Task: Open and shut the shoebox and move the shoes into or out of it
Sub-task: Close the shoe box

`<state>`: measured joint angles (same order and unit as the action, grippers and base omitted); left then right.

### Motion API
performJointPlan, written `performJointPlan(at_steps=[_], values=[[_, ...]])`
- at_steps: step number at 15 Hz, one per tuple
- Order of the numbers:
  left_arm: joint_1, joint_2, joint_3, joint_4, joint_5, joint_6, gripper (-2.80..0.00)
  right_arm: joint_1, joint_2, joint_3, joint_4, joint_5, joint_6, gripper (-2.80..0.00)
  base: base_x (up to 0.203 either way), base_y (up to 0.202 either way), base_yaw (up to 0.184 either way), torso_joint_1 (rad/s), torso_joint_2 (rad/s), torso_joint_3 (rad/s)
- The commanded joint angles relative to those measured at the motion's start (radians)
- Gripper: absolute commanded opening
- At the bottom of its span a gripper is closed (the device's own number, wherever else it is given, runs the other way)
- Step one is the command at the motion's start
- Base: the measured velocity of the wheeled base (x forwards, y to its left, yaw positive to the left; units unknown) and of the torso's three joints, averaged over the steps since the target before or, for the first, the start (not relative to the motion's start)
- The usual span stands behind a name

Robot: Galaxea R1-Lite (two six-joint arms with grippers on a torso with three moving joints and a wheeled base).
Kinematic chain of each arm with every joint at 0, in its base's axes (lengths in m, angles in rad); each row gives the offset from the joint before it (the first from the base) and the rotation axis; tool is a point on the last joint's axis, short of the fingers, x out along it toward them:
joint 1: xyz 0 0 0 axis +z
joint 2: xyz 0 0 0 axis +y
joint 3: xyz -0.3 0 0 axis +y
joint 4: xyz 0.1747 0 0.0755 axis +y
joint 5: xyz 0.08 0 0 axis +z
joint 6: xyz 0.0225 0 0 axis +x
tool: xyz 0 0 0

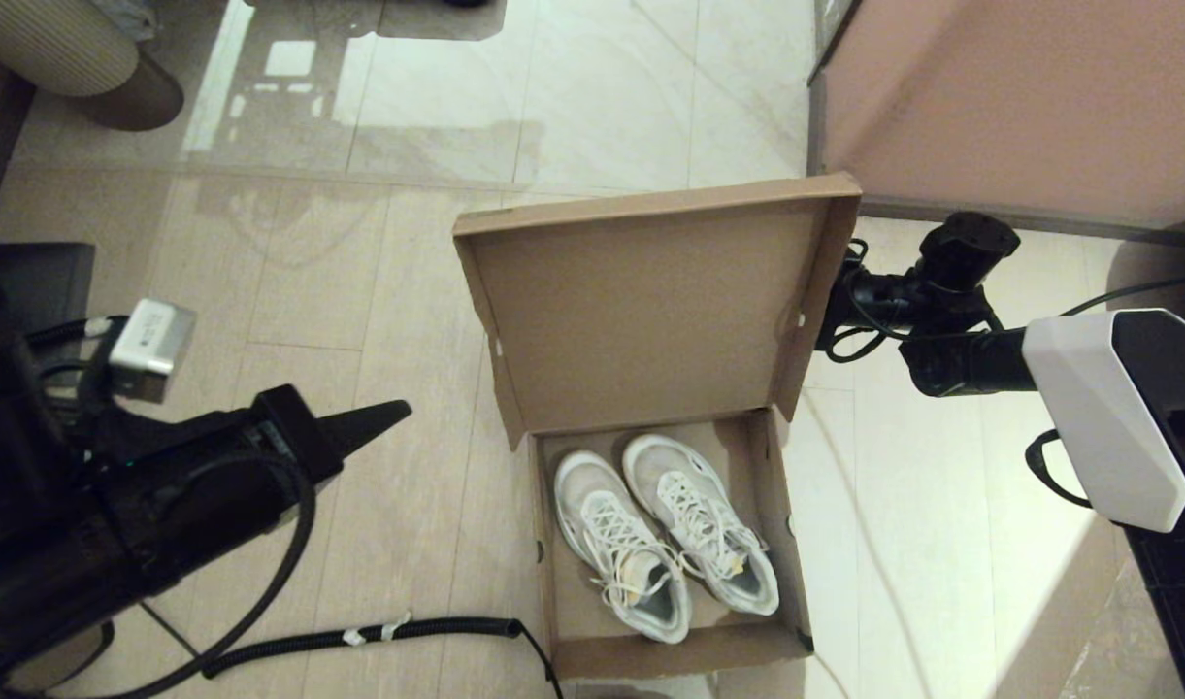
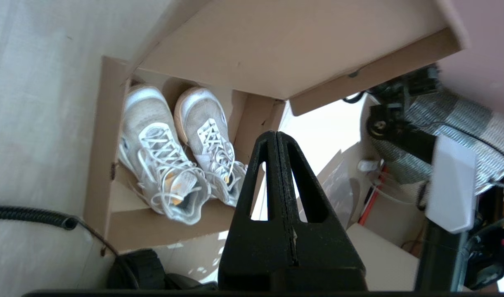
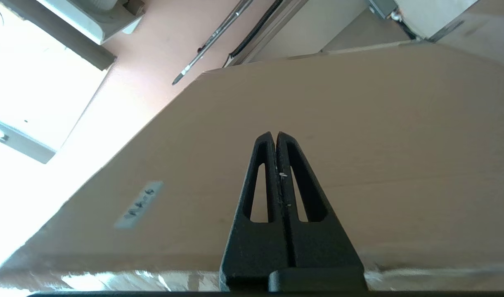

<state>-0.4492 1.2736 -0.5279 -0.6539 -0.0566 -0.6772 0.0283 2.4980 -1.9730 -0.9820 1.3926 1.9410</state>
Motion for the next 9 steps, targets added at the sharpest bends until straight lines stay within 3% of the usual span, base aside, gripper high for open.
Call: performJointPlan(at_steps=[1, 5, 9], values=[[0.047, -0.095, 0.014, -0.008, -0.001, -0.005, -2.80, 0.001, -0.029, 0.000, -0.006, 0.009, 0.056, -2.80, 0.000, 0.000, 0.000, 0.000, 0.00, 0.000], [0.148, 0.039, -0.151, -0.010, 0.003, -0.018, -2.80, 0.006, -0.118, 0.058, 0.000, 0.024, 0.108, -2.80, 0.000, 0.000, 0.000, 0.000, 0.00, 0.000], [0.225, 0.379, -0.442, -0.047, -0.019, -0.055, -2.80, 0.006, -0.229, 0.240, -0.003, 0.026, 0.117, -2.80, 0.000, 0.000, 0.000, 0.000, 0.00, 0.000]])
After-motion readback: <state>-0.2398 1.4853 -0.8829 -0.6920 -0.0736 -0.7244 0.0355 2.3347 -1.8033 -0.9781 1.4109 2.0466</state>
